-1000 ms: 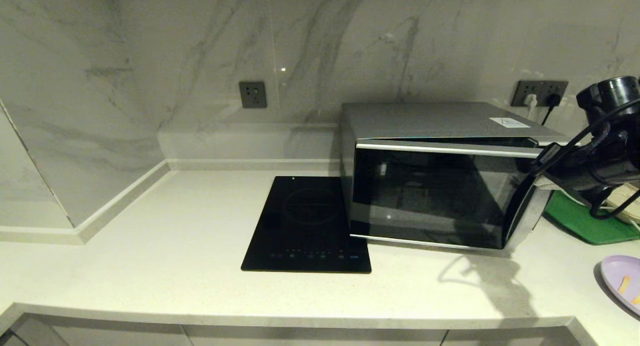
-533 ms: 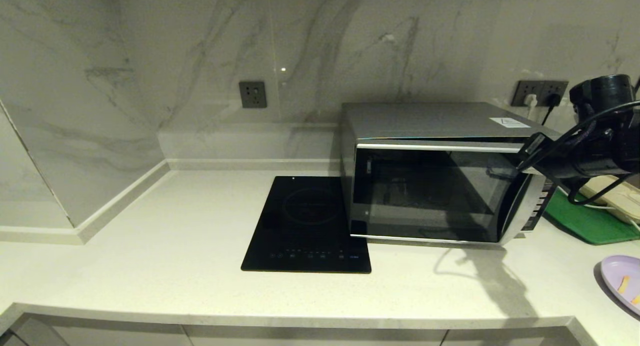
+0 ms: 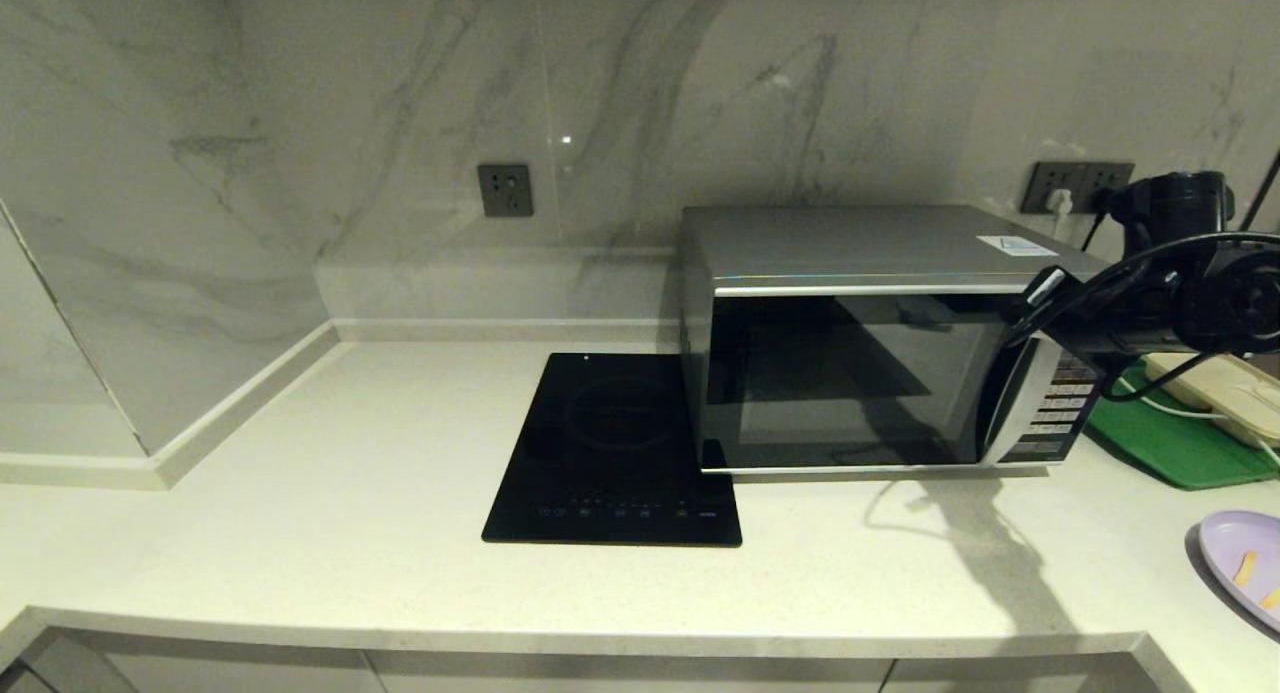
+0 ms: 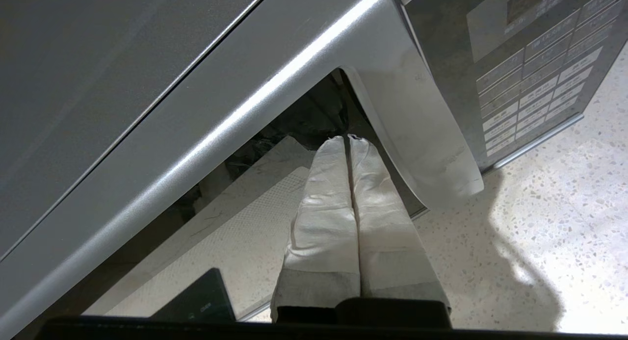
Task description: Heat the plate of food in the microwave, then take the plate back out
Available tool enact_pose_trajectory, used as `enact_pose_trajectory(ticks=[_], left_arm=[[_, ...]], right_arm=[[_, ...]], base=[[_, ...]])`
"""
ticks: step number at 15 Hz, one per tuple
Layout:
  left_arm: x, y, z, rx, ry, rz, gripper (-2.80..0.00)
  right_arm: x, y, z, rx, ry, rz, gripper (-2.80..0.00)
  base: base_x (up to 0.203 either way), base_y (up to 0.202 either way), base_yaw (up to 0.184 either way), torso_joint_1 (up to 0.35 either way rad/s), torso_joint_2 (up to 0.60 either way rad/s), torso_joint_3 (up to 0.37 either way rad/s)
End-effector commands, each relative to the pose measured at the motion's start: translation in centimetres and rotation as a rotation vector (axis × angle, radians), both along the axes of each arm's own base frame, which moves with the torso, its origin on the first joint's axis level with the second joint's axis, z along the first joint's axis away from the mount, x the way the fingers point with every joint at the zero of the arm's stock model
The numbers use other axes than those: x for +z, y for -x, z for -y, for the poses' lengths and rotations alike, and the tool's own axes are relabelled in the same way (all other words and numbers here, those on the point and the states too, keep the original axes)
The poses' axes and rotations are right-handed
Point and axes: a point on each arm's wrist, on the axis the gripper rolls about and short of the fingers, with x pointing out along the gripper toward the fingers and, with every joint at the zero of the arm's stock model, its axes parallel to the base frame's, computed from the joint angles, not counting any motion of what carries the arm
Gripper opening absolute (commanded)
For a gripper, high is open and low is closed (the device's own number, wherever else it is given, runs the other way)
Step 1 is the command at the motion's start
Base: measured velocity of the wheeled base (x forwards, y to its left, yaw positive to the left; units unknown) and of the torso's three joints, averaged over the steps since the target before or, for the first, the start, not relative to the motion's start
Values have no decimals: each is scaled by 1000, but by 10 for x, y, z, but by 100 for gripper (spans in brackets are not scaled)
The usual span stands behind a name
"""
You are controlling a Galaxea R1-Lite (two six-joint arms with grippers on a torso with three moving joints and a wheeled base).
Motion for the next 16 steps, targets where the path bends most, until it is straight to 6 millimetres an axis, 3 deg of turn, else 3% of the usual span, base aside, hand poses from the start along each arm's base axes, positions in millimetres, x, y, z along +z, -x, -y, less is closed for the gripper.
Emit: enact_pose_trajectory(ticks=[1,3,7,9,12,16], left_arm=[[0,0,0,0,1,0,-280],[0,0,0,0,0,0,-280],[0,0,0,0,1,0,-280],[0,0,0,0,1,0,-280],[0,0,0,0,1,0,-280],[0,0,0,0,1,0,-280]], right_arm=[[3,3,0,0,-3,10,-280],[12,23,-3,38,-7,15,-280],[39,86,-23,237,23,28,-280],[34,110,-36,395,123,-78,-280],[30,120,-52,607,204,-87,-280],[22,100,-99,803,289,-60,-280]], base=[[0,0,0,0,0,0],[0,0,0,0,0,0],[0,0,0,0,0,0],[0,0,0,0,0,0],[0,0,0,0,0,0],[0,0,0,0,0,0]])
